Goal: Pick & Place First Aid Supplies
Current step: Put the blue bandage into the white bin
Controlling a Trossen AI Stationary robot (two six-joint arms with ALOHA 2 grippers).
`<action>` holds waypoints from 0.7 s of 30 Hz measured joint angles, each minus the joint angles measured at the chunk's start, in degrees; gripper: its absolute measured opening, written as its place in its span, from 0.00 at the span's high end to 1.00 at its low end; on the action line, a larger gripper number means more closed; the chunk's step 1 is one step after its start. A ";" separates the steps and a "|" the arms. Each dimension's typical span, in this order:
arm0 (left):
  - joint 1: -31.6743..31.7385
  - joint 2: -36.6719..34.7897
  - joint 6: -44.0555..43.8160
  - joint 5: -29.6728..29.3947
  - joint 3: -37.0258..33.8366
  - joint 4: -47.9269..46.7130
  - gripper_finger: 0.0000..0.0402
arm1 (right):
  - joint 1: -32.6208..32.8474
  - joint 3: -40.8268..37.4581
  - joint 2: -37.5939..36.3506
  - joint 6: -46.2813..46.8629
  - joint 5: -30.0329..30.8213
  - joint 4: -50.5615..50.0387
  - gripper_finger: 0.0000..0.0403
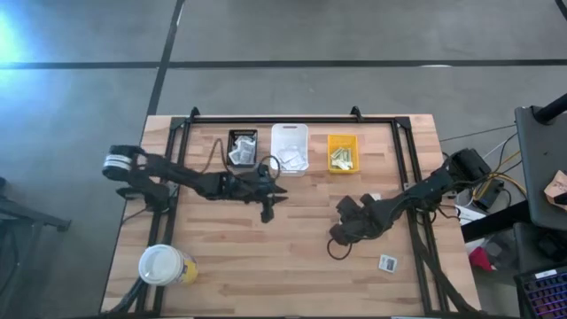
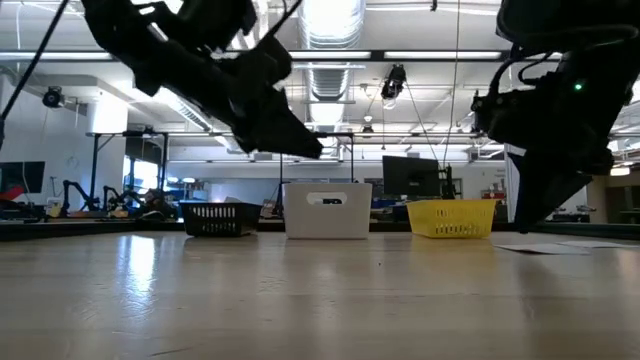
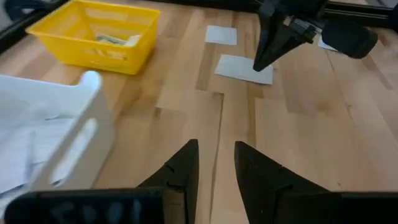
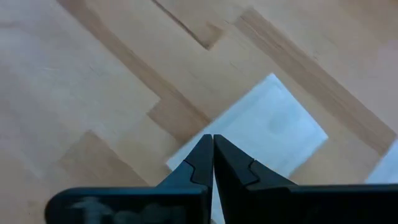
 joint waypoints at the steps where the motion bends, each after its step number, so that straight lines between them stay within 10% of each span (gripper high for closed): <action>1: -0.21 1.56 0.00 0.00 0.43 1.13 0.76 | 0.00 -0.28 0.11 0.54 0.01 0.04 0.98; 21: -1.11 16.14 0.26 0.30 7.76 1.64 0.76 | -1.80 0.96 10.67 -6.52 -0.84 22.66 0.98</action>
